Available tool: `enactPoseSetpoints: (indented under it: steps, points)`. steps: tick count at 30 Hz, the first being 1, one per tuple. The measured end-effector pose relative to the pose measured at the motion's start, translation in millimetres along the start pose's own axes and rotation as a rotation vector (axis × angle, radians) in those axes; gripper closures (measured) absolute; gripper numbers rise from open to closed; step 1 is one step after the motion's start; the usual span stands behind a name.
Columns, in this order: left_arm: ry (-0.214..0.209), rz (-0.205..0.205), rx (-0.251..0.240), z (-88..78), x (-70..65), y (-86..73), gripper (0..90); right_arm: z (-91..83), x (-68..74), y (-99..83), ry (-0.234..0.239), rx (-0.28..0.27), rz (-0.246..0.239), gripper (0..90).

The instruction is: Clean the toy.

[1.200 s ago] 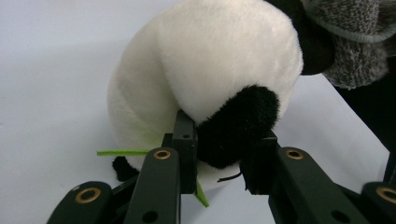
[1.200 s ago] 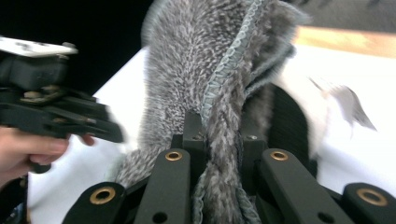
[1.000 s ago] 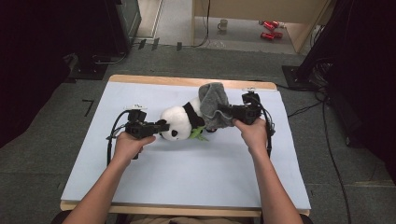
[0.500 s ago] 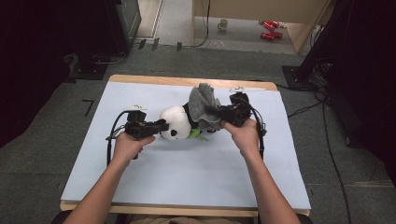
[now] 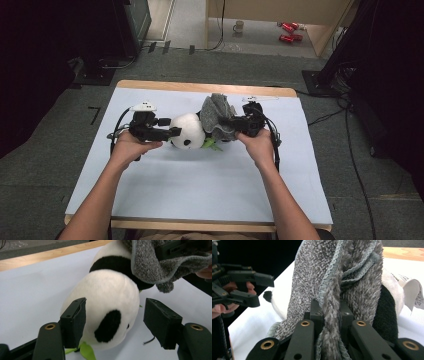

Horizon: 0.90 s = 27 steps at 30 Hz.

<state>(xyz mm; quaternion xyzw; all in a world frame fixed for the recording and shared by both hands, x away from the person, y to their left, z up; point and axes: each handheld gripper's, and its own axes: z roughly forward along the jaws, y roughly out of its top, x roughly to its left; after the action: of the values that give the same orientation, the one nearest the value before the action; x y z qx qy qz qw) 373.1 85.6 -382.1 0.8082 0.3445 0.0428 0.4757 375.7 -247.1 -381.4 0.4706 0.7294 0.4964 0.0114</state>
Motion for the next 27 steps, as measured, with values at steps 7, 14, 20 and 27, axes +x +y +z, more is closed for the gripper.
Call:
enactPoseSetpoints:
  steps: [7,14,20,27]
  points:
    - [-0.002,0.05,0.072,23.4,1.9,9.9,29.2,-0.4,0.0,0.4,0.003,0.0,0.002,79.8]
    - [0.059,0.162,0.102,29.6,6.5,5.7,31.0,0.0,-0.6,0.4,0.007,-0.001,0.005,79.8]
    - [0.091,0.165,0.133,40.6,7.0,5.7,31.0,1.1,1.2,0.4,0.002,0.006,0.0,79.7]
    - [0.121,0.08,0.152,40.6,5.8,9.8,64.2,-5.1,15.2,4.8,0.018,-0.017,-0.021,79.8]
